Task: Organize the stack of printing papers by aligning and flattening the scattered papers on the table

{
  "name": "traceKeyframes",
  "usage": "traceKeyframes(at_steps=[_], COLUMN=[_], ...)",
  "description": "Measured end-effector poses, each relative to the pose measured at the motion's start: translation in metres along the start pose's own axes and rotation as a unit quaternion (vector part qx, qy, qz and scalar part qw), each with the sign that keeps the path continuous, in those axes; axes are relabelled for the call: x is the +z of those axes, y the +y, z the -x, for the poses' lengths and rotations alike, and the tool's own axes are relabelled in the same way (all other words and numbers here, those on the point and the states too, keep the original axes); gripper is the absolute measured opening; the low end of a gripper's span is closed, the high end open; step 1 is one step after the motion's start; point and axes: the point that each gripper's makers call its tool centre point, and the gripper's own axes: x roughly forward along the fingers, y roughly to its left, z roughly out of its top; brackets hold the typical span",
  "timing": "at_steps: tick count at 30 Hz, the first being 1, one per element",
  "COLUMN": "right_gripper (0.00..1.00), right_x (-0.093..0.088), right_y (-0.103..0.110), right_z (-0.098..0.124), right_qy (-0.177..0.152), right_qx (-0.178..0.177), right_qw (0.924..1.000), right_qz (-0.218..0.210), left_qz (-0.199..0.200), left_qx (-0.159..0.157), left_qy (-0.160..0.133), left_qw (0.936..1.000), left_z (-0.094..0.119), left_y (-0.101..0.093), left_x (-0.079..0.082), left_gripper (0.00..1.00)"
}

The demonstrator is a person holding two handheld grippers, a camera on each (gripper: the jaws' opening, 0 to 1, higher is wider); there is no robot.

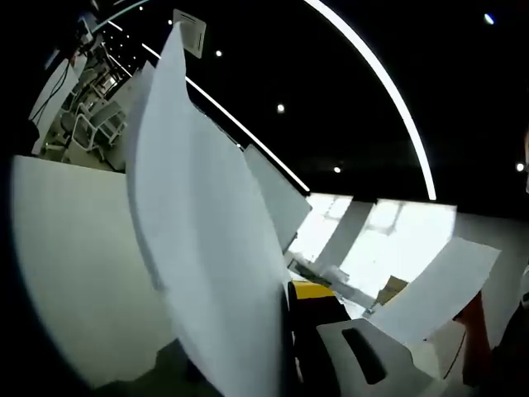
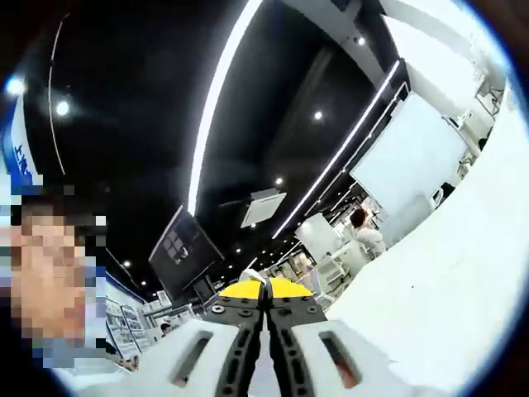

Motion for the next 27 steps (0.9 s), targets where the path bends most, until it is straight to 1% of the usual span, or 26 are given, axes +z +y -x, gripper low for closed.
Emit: traceKeyframes(at_steps=[6, 8, 10, 15, 18, 20, 25, 27], right_gripper=[0.00, 0.00, 0.00, 0.00, 0.00, 0.00, 0.00, 0.00], right_x=[0.002, 0.003, 0.004, 0.001, 0.000, 0.001, 0.005, 0.005], right_y=[-0.006, -0.008, -0.013, -0.027, -0.034, -0.041, -0.054, -0.060], right_z=[0.000, 0.000, 0.001, 0.001, 0.002, 0.003, 0.005, 0.005], right_qy=[-0.008, -0.013, -0.024, -0.038, -0.045, -0.055, -0.078, -0.085], right_qx=[0.009, 0.016, 0.015, 0.016, 0.013, 0.007, -0.002, -0.002], right_qw=[0.9984, 0.9966, 0.9939, 0.9829, 0.9774, 0.9755, 0.9666, 0.9605], right_qz=[-0.056, -0.080, -0.107, -0.179, -0.206, -0.213, -0.244, -0.265], left_qz=[0.000, 0.000, 0.000, 0.000, 0.000, 0.000, 0.000, 0.000], left_qx=[0.000, 0.000, 0.000, 0.000, 0.000, 0.000, 0.000, 0.000], left_qy=[0.000, 0.000, 0.000, 0.000, 0.000, 0.000, 0.000, 0.000], left_qw=[1.0000, 1.0000, 1.0000, 1.0000, 1.0000, 1.0000, 1.0000, 1.0000], left_z=[-0.001, -0.001, -0.001, -0.001, -0.001, -0.001, -0.001, -0.001], left_y=[0.001, 0.001, 0.002, 0.002, 0.002, 0.002, 0.002, 0.003], left_x=[0.001, 0.001, 0.001, 0.001, 0.001, 0.001, 0.001, 0.001], left_gripper=[0.09, 0.09, 0.09, 0.09, 0.09, 0.09, 0.09, 0.09])
